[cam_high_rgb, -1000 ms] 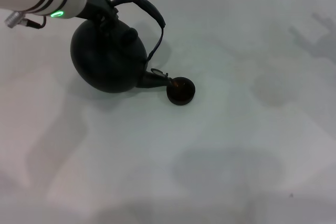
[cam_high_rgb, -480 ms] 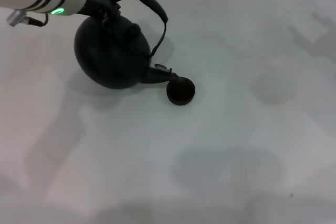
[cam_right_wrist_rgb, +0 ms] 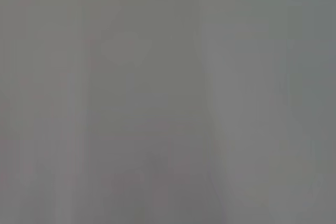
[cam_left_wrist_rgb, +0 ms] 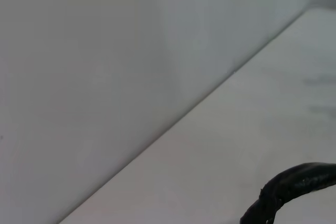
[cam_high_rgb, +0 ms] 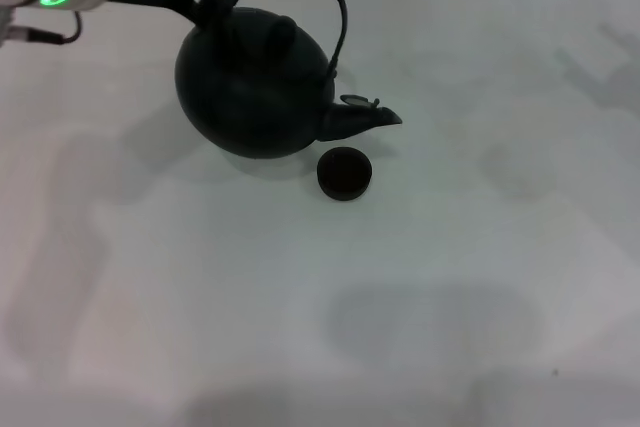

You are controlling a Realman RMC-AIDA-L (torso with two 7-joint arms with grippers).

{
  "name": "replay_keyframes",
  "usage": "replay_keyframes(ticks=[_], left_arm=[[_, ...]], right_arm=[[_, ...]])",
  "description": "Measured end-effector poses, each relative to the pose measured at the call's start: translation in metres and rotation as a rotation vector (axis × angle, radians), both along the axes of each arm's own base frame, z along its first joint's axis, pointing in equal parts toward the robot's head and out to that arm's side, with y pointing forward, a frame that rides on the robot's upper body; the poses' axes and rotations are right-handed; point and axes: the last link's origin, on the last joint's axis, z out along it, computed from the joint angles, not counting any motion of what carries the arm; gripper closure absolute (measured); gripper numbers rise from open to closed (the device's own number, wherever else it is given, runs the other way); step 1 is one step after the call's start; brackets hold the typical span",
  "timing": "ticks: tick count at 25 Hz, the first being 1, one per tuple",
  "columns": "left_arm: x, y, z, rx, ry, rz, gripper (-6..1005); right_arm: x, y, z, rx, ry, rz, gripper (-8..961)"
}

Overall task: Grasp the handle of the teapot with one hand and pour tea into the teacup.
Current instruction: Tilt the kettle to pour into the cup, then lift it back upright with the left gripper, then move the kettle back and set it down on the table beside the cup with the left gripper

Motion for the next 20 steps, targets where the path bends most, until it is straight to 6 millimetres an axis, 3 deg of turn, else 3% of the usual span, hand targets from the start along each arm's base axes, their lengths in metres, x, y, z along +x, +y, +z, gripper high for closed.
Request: replay_keyframes(ticks=[2,7,15,20], left_arm=[[-0.004,-0.001,0.002,0.0,-0.013,-0.004,860],[-0.041,-0.013,0.028,0.035,-0.184,-0.043,860],[-0.087,-0.033,0.039,0.092,-0.359,-0.168,859],[-0.135,-0.047,0.044,0.183,-0.537,-0.212,860]], right_arm=[[0.001,-0.001,0.001,0.0,0.0,-0.003,98],[0.002,-0.001,0.001,-0.001,0.0,-0.005,98],[0.003,-0.003,-0.003,-0.021,-0.004,-0.014,98],[0.005,-0.006,-0.009,-0.046,0.007,-0.026,98]])
